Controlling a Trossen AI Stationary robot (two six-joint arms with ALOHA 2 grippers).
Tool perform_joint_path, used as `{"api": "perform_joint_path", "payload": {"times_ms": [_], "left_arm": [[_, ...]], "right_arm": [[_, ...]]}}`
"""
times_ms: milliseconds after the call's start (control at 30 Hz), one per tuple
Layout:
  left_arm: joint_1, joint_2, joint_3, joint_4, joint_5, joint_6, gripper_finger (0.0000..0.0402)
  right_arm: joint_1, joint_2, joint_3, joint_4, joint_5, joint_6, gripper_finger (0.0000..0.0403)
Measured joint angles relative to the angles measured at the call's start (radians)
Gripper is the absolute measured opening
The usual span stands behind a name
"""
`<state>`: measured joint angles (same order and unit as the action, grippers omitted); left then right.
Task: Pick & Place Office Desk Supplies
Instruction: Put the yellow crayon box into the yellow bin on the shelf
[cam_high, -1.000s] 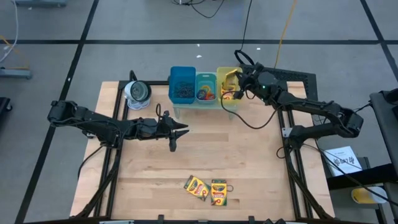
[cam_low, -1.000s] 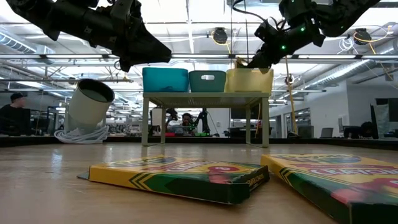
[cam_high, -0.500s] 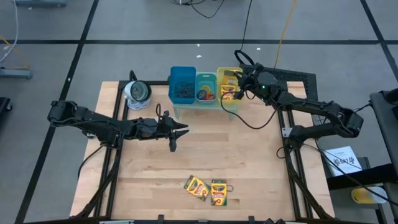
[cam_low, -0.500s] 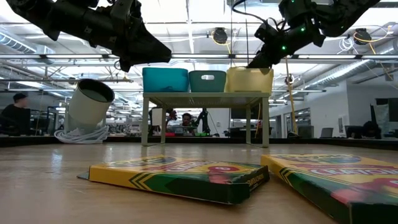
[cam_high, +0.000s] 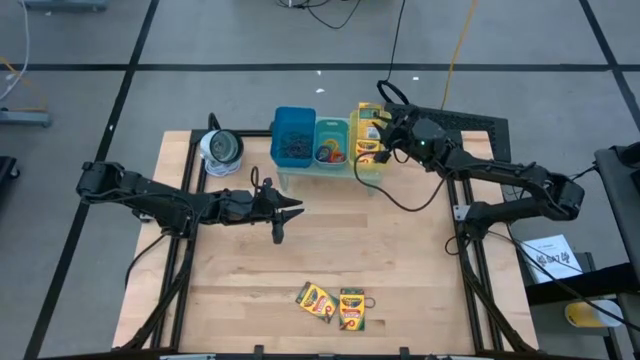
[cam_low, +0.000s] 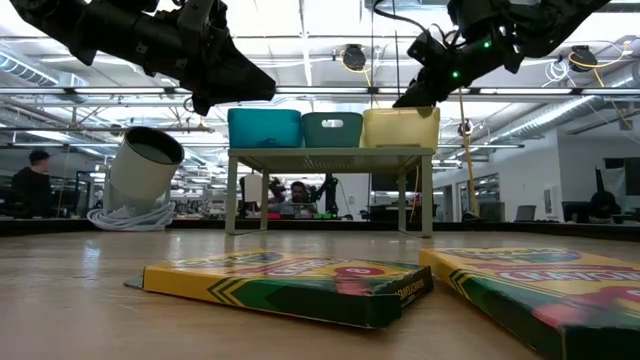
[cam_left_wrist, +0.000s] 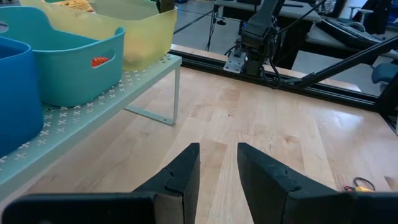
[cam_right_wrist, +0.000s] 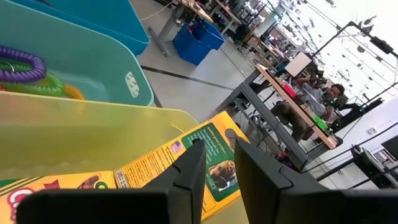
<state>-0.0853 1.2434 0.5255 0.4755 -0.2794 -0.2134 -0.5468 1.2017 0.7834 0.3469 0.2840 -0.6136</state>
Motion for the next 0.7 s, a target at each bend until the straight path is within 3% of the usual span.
{"api": "perform_joint_path", "payload": {"times_ms": [233, 333, 533, 700], "left_arm": [[0.0, 0.0, 0.0, 0.0, 0.0, 0.0, 0.0118], [0.0, 0.0, 0.0, 0.0, 0.0, 0.0, 0.0118], [0.0, 0.0, 0.0, 0.0, 0.0, 0.0, 0.0118], [0.0, 0.0, 0.0, 0.0, 0.0, 0.0, 0.0118]], "right_arm": [[0.0, -0.05, 0.003, -0.006, -0.002, 0.105, 0.0079], [-0.005, -0.079, 0.066, -0.114, -0.069, 0.158, 0.0079], [-0.117, -0.031, 0.358, -0.495, -0.31, 0.25, 0.0082], [-0.276, 0.105, 0.609, -0.766, -0.43, 0.26, 0.0122]]}}
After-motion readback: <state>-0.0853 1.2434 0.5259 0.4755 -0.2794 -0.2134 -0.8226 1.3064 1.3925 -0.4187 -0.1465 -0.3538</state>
